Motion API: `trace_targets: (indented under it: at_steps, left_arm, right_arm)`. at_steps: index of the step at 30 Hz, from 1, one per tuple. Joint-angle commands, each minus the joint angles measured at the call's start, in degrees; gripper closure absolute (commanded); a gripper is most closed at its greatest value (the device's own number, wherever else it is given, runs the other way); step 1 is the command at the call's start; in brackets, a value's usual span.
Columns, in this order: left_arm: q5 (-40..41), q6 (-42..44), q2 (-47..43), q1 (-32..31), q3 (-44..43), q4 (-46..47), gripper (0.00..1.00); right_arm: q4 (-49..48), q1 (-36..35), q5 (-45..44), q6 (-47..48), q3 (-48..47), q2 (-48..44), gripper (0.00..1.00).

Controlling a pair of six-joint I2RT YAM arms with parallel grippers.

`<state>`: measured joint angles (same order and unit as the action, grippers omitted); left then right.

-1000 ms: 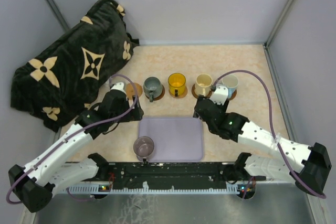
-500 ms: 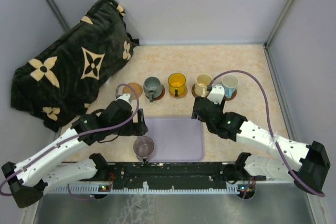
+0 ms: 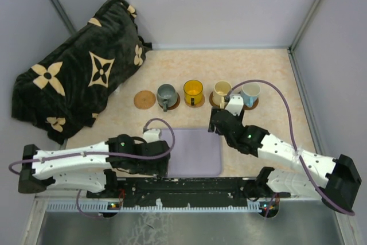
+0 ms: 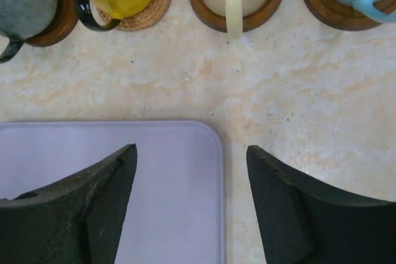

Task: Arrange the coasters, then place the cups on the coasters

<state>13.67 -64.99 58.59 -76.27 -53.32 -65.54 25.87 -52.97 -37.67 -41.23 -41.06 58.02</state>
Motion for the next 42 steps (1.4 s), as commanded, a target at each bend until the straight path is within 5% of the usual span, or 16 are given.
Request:
trace_targets:
  at_steps: [1, 6, 12, 28, 34, 42]
  left_arm:
    - [2.59, -11.41, 5.85, -6.24, -3.53, -6.47, 0.01]
    - [3.21, -16.02, 4.42, -8.87, -0.70, -5.43, 0.05]
    - [5.03, -14.86, 0.03, -8.90, 6.34, 2.32, 0.31]
    - [8.82, -10.94, 4.51, -8.80, 10.20, 7.82, 0.28]
    - [8.19, -11.65, 4.50, -8.40, 11.76, 8.76, 0.35]
    - [6.46, -10.17, 5.60, -8.42, 12.68, 10.78, 0.58]
  right_arm:
    - [-2.94, 0.02, 0.10, 0.36, 1.13, -3.32, 0.28]
    - [-2.91, 0.00, 0.19, -0.50, 2.82, -6.13, 0.28]
    - [-1.31, 0.04, 0.00, -1.59, 3.18, -7.52, 0.28]
    - [-0.85, 0.03, 0.14, -2.71, 2.52, -6.06, 0.28]
    - [-1.55, 0.04, 0.62, -2.80, 2.32, -5.27, 0.28]
    - [-1.45, 0.06, 0.93, -2.63, 1.69, -3.82, 0.28]
